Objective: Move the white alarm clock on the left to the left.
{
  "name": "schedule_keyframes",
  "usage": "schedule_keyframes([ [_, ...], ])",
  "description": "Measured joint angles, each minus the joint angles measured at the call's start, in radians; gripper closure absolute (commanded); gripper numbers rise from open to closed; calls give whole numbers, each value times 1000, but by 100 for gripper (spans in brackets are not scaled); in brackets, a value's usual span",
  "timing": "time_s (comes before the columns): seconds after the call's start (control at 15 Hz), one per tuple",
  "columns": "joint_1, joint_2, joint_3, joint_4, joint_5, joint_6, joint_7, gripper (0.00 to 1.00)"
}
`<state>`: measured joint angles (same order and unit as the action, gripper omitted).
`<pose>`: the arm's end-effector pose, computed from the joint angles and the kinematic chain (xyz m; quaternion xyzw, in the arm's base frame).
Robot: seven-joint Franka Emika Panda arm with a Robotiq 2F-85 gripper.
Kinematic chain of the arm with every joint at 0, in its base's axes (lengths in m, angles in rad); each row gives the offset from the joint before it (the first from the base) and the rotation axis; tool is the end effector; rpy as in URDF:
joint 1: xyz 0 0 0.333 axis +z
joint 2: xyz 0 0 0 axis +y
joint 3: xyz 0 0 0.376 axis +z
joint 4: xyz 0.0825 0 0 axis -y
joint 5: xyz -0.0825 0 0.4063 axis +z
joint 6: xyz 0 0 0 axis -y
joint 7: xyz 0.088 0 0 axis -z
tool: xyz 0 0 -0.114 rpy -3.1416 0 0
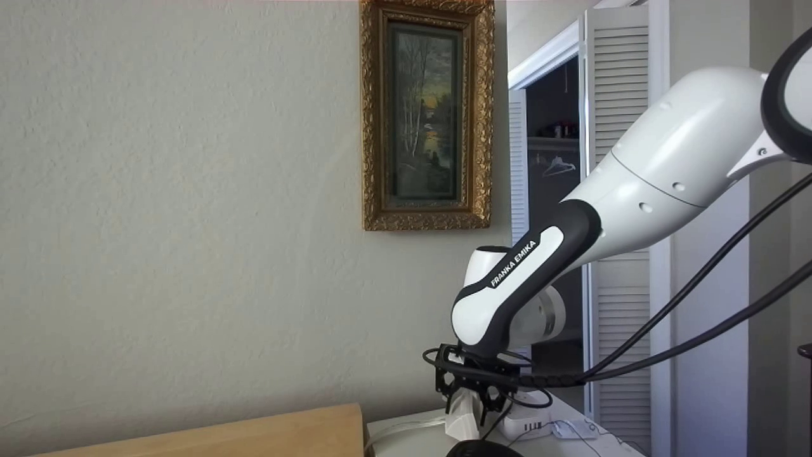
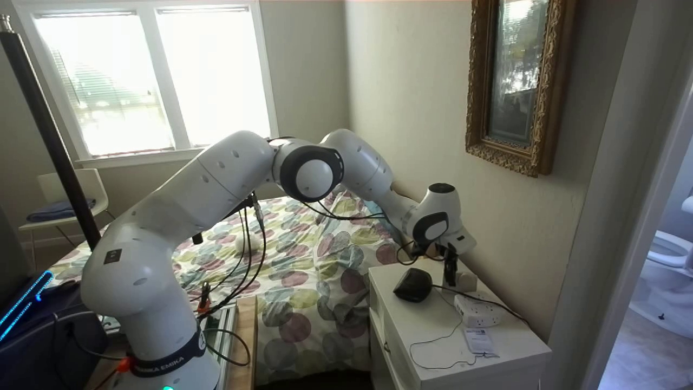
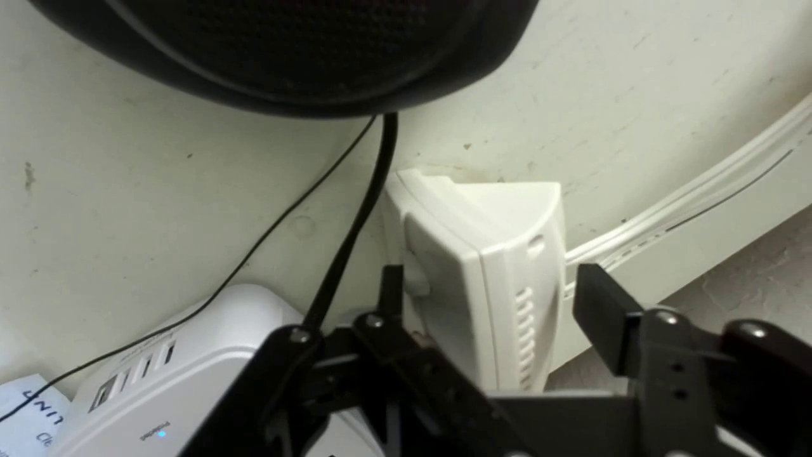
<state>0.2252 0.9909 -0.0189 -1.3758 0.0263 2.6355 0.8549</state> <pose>0.8000 0.1710 0.1510 -0.9376 0.3207 -0.1154 0.0684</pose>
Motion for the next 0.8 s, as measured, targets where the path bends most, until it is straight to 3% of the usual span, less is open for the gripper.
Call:
schedule_keyframes([
  [0.07, 0, 0, 2, 2, 0, 0, -2, 53],
  [0.2, 0, 0, 5, 4, 0, 0, -6, 69],
  [0.67, 0, -4, 8, 16, 0, -1, -21, 84],
  [0.73, 0, -4, 8, 17, 0, -1, -24, 40],
  [0.8, 1, -4, 9, 18, 0, -1, -27, 33],
])
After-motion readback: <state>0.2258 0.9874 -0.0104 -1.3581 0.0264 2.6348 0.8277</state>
